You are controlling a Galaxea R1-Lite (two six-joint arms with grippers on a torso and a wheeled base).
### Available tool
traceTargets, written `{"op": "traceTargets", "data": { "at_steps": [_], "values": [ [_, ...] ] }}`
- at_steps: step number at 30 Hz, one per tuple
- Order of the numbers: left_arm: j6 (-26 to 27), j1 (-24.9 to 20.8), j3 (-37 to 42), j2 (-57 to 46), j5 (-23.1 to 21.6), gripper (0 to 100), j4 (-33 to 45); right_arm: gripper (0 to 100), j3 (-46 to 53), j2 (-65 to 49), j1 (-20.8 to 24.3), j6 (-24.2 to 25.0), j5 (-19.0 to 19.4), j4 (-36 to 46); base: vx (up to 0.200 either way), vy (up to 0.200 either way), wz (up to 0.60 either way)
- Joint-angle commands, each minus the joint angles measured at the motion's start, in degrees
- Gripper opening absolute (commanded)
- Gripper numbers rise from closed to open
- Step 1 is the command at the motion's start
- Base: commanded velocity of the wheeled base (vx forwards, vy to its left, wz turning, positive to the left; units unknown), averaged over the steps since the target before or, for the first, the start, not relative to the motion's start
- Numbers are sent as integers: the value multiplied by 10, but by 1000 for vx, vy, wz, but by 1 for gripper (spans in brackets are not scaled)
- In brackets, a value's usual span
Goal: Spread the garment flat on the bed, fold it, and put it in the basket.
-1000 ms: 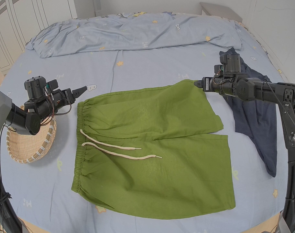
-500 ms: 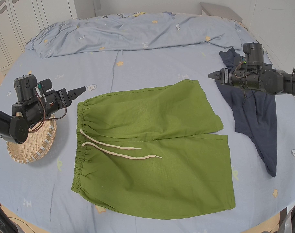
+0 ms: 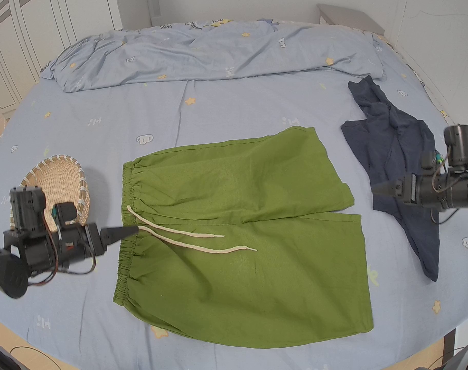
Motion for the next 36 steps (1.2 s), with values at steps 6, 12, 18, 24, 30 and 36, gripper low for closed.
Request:
{"op": "traceTargets", "data": {
  "at_steps": [6,12,18,24,30,36],
  "values": [
    [-13,5,204,-56,-51,100,1,100,187,-187,-49,6,65,-19,0,0,0],
    [-7,7,201,-19,-51,100,-2,100,192,-189,-49,5,65,-18,0,0,0],
    [39,29,205,27,-51,100,-2,100,198,-188,-50,3,66,-19,0,0,0],
    [80,53,197,83,-51,100,-8,100,199,-183,-52,2,65,-19,0,0,0],
    [74,33,175,131,-60,100,-65,100,199,-183,-51,2,65,-19,0,0,0],
    [38,22,187,162,-66,100,-198,100,200,-183,-52,2,64,-19,0,0,0]
  ]
}}
